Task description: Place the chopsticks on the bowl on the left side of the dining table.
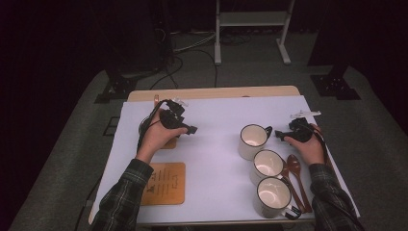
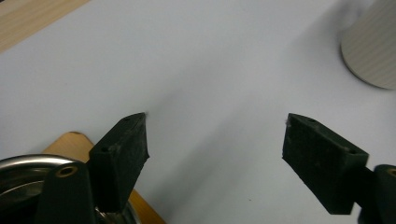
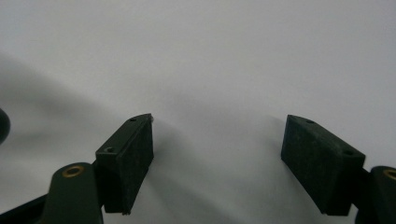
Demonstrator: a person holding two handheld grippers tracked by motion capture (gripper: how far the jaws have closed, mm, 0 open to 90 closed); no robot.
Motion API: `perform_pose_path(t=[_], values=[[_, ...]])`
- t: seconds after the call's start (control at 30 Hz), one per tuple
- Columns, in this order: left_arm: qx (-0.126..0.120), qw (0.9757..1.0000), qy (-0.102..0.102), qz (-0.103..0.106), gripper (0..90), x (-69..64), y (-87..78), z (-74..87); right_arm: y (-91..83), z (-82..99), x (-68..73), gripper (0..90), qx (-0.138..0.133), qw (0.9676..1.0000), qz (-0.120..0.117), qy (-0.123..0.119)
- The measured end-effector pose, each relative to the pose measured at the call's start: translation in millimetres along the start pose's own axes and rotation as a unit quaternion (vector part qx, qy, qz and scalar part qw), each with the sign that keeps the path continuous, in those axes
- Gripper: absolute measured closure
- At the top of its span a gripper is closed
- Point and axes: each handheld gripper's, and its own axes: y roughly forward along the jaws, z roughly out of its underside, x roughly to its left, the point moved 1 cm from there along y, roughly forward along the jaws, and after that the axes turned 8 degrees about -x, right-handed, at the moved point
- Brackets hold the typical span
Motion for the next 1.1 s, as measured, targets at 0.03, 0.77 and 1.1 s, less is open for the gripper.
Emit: perform_pose_path(t=[0.03,0.77,1.1], values=[[0.001,1.0000,-0.001,0.002,18.4,-1.8,-0.1,0.4,0.0,0.0,0.0,23.5,0.000,1.0000,0.000,0.000],[0.000,0.9992,0.029,0.028,8.6,-53.3,4.7,20.4,0.0,0.0,0.0,23.5,0.000,1.0000,0.000,0.000],[0.011,0.9981,0.041,0.045,8.7,-71.5,8.1,33.4,0.0,-0.1,0.1,23.5,0.001,1.0000,0.000,-0.001]])
